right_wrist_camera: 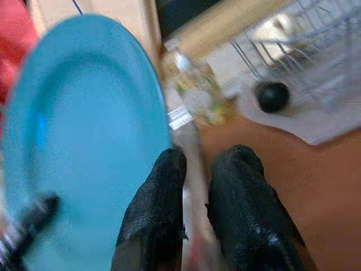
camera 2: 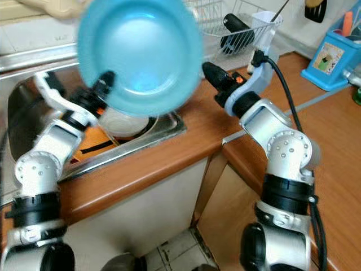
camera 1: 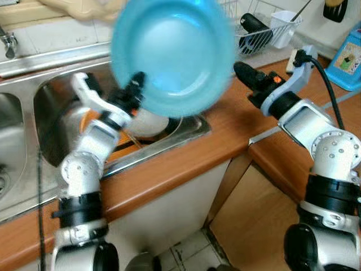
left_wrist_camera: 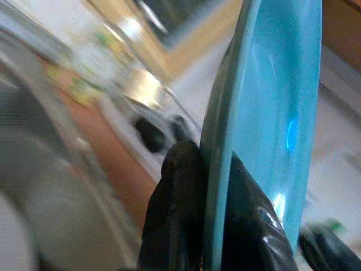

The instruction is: Kitchen organization

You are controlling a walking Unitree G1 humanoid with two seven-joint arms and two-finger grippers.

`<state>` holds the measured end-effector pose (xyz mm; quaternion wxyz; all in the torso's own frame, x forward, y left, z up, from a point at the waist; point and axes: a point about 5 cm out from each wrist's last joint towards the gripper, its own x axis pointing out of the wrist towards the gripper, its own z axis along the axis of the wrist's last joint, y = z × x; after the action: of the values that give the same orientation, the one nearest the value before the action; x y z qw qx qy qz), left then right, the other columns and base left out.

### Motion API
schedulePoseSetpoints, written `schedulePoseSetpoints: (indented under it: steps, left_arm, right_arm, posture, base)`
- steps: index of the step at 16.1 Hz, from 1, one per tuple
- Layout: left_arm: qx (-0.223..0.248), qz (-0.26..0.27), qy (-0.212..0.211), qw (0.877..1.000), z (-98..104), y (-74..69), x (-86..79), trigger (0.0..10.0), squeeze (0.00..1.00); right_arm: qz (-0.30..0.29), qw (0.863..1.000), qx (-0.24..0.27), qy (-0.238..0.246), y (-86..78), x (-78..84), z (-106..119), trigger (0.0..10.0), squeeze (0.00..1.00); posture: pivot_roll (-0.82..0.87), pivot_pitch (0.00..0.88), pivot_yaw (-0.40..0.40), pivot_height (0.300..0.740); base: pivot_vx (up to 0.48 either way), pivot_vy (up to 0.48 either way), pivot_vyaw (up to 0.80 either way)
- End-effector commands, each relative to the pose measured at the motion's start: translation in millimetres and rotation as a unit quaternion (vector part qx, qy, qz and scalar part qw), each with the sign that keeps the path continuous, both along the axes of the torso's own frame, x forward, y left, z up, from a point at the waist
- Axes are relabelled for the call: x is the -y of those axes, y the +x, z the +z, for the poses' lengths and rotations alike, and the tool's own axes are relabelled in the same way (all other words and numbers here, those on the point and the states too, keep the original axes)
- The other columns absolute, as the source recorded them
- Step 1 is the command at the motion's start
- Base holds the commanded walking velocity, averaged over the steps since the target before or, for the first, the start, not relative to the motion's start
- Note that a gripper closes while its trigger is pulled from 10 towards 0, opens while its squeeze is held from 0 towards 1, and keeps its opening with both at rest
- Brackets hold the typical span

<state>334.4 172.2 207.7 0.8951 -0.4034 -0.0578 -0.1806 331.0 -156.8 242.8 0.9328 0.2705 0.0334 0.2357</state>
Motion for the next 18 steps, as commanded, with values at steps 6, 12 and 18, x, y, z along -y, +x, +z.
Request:
schedulePoseSetpoints:
  steps: [6, 12, 18]
  left_arm:
    - [-0.082, 0.137, 0.078, 0.984, -18, 12.9, -41.2, 0.0, 0.00]
    - [-0.186, 0.201, 0.181, 0.944, -49, 15.9, -55.8, 0.0, 0.00]
    - [-0.245, 0.176, 0.204, 0.931, -65, 15.9, -49.6, 8.9, 0.00]
  right_arm:
    - [0.086, 0.981, 0.033, -0.170, -15.3, -27.1, -12, 10.0, 0.00]
    - [0.174, 0.942, 0.059, -0.279, -30.8, -45.1, -23, 10.0, 0.00]
    - [0.182, 0.937, 0.055, -0.293, -32.2, -44.8, -28, 10.0, 0.00]
  posture:
    - [-0.06, 0.023, 0.032, 0.740]
    - [-0.06, 0.013, 0.029, 0.740]
    - [-0.06, 0.002, 0.029, 0.740]
  base:
    - [0.000, 0.000, 0.00]
    - [0.000, 0.000, 0.00]
    - [0.000, 0.000, 0.00]
